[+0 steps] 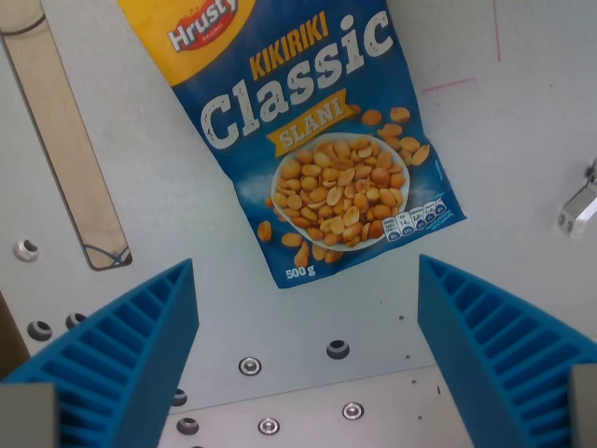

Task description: Move in base negative y

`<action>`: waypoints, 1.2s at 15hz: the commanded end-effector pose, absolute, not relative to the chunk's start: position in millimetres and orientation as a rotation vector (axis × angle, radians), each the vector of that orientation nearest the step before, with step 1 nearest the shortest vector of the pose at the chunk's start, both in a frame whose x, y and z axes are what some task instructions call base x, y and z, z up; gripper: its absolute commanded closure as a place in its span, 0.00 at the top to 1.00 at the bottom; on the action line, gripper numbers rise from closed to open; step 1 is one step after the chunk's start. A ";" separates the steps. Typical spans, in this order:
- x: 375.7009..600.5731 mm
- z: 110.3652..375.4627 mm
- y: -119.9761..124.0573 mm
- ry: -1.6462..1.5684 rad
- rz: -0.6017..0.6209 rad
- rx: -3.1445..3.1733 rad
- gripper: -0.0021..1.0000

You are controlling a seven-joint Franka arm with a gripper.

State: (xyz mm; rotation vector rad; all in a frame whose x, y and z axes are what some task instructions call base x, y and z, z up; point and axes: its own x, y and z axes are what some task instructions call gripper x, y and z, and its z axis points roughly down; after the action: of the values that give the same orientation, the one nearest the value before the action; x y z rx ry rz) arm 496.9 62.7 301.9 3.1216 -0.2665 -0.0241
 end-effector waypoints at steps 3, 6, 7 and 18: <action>499.5 303.6 47.0 -0.267 -0.017 3.122 1.00; 502.0 303.4 31.3 -0.267 -0.017 3.122 1.00; 502.9 303.3 26.1 -0.267 -0.017 3.122 1.00; 513.2 302.9 -31.5 -0.267 -0.017 3.122 1.00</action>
State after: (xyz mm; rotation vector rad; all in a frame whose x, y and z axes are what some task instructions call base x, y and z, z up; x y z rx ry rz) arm 506.0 -27.1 300.9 3.1245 -0.2915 -0.0040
